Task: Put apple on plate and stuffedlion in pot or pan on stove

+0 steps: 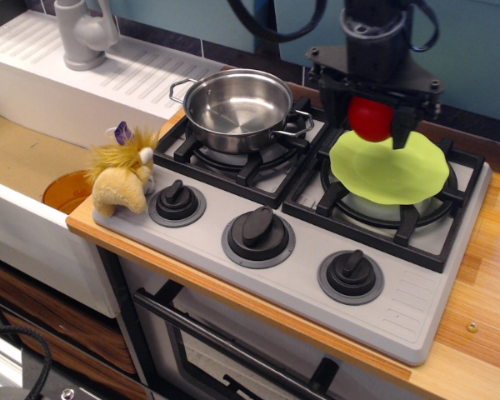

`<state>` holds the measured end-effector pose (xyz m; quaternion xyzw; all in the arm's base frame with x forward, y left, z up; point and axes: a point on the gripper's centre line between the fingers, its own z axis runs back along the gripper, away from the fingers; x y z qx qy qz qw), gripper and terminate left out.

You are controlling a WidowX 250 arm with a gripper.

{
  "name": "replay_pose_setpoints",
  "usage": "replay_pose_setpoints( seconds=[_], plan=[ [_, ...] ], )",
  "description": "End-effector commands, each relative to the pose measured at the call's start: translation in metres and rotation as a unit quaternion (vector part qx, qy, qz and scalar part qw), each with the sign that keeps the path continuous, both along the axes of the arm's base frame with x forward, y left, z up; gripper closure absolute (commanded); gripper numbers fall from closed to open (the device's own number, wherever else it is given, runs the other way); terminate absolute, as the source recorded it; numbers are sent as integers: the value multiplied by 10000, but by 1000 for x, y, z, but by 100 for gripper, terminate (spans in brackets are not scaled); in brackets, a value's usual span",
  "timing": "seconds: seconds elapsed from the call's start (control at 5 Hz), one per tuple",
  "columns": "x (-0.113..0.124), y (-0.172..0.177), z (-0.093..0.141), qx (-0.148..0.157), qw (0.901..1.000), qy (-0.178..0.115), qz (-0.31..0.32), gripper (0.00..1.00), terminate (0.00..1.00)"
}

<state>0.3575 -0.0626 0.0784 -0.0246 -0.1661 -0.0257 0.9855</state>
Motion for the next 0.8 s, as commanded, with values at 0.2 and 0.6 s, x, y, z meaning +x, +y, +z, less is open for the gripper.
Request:
replay_pose_setpoints(
  seconds=[0.2,0.6],
  plan=[
    [5,-16,2,-116,9995,-250,154,0,0],
    [-7,-30,28,-1,9996,-6,282,0,0]
  ],
)
